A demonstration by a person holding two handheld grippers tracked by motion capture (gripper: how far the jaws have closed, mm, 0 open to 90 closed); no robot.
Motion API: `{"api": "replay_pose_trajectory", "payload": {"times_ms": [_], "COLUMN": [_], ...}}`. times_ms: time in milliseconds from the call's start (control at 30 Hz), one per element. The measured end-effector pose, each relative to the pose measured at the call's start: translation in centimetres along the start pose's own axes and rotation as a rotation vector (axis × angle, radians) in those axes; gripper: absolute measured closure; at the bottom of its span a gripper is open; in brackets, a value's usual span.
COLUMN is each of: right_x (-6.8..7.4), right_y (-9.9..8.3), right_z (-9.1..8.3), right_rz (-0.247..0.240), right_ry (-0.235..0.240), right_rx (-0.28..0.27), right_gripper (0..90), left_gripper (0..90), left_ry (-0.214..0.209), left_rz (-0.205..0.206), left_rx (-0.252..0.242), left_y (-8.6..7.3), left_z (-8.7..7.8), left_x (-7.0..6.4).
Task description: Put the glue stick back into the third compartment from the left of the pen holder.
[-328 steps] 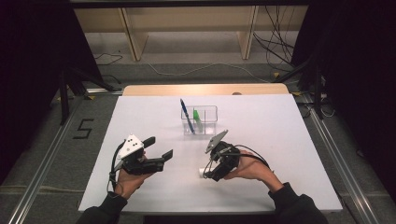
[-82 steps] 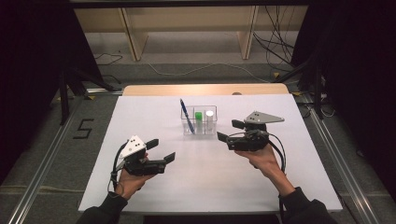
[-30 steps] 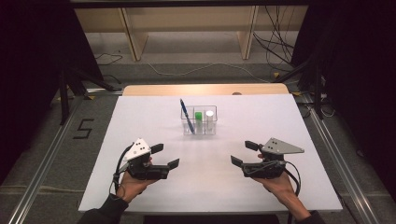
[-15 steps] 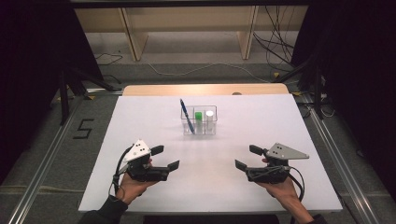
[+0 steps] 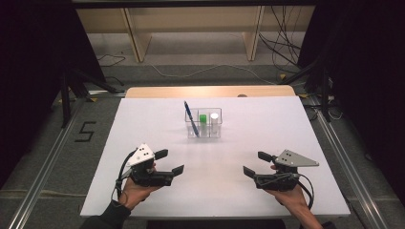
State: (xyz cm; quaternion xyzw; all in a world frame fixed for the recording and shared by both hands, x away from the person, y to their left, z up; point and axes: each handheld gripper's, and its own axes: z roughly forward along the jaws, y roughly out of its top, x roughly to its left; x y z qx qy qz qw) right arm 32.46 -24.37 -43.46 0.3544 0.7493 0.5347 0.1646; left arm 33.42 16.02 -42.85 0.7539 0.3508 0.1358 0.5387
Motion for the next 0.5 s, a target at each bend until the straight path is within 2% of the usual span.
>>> {"api": "replay_pose_trajectory", "payload": {"times_ms": [500], "right_x": [-0.06], "right_y": [0.05], "right_z": [-0.04], "right_rz": [0.001], "right_ry": [-0.005], "right_rx": [-0.003], "right_gripper": [20.3], "left_gripper": [15.0], "left_ry": [0.003], "left_rz": [0.000], "left_rx": [-0.002], "left_y": [0.02], "left_z": [0.00], "left_x": [0.11]}}
